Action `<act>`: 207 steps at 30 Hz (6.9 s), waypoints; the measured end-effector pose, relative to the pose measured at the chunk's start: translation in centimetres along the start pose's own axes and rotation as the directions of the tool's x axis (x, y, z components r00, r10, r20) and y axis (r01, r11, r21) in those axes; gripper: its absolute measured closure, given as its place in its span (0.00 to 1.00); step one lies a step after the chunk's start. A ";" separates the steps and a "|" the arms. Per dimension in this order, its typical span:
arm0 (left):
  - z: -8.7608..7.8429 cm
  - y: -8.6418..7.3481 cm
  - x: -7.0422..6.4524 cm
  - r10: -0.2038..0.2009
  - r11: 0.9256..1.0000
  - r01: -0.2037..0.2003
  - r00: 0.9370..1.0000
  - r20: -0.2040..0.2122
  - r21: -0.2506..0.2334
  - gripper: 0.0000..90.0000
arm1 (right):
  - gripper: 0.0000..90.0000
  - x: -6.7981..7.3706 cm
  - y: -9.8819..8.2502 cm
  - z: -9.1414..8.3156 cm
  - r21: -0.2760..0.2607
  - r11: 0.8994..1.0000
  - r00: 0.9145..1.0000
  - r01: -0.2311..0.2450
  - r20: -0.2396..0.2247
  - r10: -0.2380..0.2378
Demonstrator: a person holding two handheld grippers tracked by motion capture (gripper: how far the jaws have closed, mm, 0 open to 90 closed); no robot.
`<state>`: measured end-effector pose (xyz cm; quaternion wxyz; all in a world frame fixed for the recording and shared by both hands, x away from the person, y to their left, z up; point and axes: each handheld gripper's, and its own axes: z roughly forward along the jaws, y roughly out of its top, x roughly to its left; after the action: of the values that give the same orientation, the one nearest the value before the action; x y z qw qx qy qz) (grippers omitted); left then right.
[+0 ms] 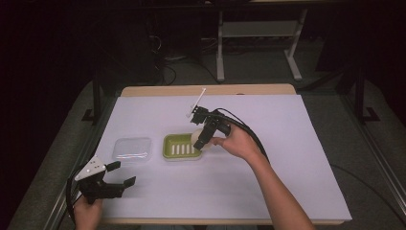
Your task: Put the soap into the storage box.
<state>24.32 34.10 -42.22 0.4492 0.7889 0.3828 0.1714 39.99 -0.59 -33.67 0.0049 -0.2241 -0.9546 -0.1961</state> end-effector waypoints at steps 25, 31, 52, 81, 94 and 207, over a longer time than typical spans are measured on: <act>-0.1 0.0 0.0 0.001 1.000 -0.001 1.000 -0.001 -0.004 0.14 | 0.27 0.5 2.0 1.0 0.002 1.000 1.000 0.026 -0.007 -0.026; -0.1 0.0 -0.1 0.002 1.000 -0.002 1.000 0.000 -0.003 0.14 | 0.27 0.5 2.3 1.4 0.007 1.000 1.000 0.028 -0.005 -0.028; -0.1 0.0 -0.1 -0.008 1.000 0.008 1.000 0.002 -0.010 0.14 | 0.27 0.2 3.2 2.6 0.013 1.000 1.000 0.028 -0.013 -0.028; -0.1 0.0 -0.1 -0.009 1.000 0.009 1.000 0.003 -0.009 0.14 | 0.27 -0.5 4.0 4.8 0.036 0.999 1.000 0.013 -0.024 -0.012; 0.0 0.0 -0.1 -0.010 1.000 0.010 1.000 0.006 -0.010 0.14 | 0.27 -0.6 4.5 6.0 0.055 0.998 1.000 0.017 -0.024 -0.016; 0.4 -0.1 -0.2 -0.004 1.000 0.003 1.000 0.009 0.008 0.14 | 0.28 -0.7 -4.1 0.9 -0.104 0.993 0.996 -0.064 0.051 0.070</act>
<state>24.37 33.74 -42.46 0.4479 0.7908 0.3829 0.1656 38.91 -3.87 -36.10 -0.0261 -0.2613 -0.9351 -0.2381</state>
